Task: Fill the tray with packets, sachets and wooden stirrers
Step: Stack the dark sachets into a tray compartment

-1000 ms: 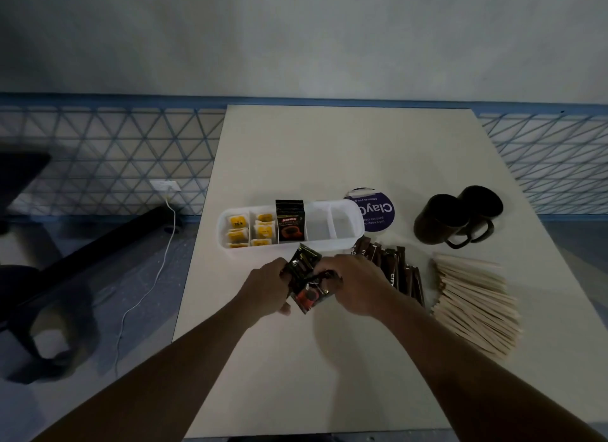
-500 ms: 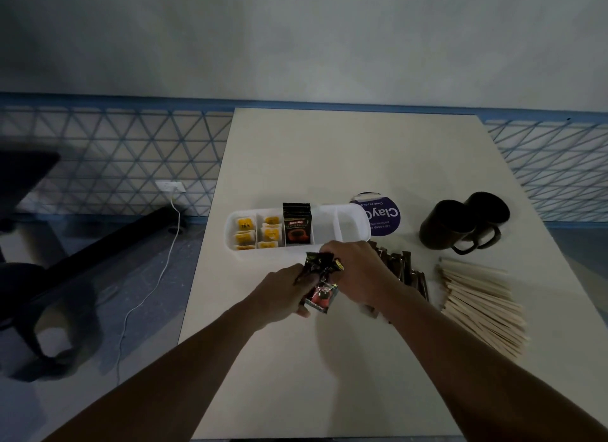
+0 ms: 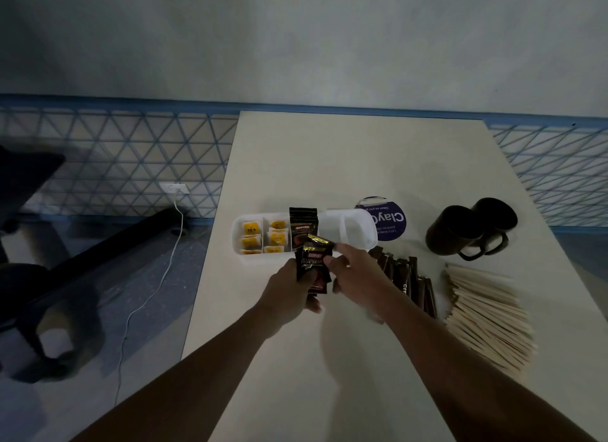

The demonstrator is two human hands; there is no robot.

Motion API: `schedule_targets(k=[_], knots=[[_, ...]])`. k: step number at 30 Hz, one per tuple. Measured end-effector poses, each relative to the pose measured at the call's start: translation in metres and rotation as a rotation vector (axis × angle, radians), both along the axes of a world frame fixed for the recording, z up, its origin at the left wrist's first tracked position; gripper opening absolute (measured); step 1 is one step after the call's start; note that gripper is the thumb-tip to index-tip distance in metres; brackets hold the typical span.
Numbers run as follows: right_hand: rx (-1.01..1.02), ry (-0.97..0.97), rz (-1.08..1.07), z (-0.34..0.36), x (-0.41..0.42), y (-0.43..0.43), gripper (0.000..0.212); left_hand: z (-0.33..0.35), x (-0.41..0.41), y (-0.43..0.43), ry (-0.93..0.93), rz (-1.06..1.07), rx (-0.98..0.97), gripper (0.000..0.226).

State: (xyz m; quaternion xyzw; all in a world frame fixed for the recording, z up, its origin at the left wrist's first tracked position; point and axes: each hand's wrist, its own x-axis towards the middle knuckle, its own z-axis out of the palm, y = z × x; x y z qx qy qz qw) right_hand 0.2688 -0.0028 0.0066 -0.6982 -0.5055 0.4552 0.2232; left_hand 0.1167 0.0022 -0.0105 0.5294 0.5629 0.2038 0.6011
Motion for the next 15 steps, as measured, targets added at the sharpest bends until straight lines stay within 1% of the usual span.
schedule_targets(k=[1,2,6,9,10,11,12,15], knots=[[0.022,0.040,-0.021,0.000,-0.002,0.000,0.025,0.000,0.002,0.000,-0.030,-0.011,0.003,0.023],[0.053,0.044,-0.038,0.000,-0.004,0.001,0.021,-0.001,0.003,0.001,-0.058,-0.021,0.004,0.024],[0.102,0.027,-0.076,0.001,-0.009,0.003,0.021,-0.001,0.006,0.003,-0.119,-0.024,-0.012,0.026],[0.049,0.137,-0.202,0.002,-0.010,0.005,0.029,0.003,0.006,0.004,-0.219,0.019,0.004,0.022],[0.018,0.163,-0.215,0.001,-0.010,0.006,0.024,0.004,0.006,0.004,-0.252,0.036,0.016,0.021],[0.002,0.177,-0.205,0.001,-0.011,0.006,0.019,0.005,0.006,0.005,-0.269,0.049,0.025,0.020],[0.007,0.162,-0.176,0.001,-0.011,0.007,0.020,0.005,0.006,0.006,-0.266,0.057,0.030,0.020],[0.088,0.052,-0.072,0.005,-0.015,0.007,0.024,0.001,0.005,0.010,-0.177,0.018,0.033,0.023]])
